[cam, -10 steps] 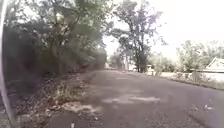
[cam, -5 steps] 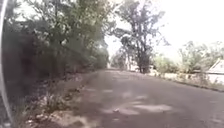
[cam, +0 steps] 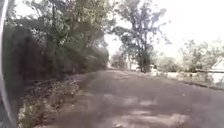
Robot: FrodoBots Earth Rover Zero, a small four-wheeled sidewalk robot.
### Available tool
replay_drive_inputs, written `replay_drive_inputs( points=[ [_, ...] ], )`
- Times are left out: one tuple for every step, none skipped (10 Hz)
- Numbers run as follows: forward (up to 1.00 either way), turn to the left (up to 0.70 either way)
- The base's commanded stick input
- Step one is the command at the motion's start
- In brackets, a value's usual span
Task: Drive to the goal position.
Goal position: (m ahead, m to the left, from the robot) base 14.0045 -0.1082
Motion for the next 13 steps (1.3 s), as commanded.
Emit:
replay_drive_inputs(
  points=[
    [0.7, 0.0],
    [0.7, 0.0],
    [0.7, 0.0],
    [0.7, 0.0],
    [0.7, 0.0],
    [0.7, 0.0],
    [0.7, 0.0],
    [0.7, 0.0],
    [0.7, 0.0],
    [0.7, 0.0],
    [0.7, 0.0],
    [0.7, 0.0],
    [0.7, 0.0]
  ],
)
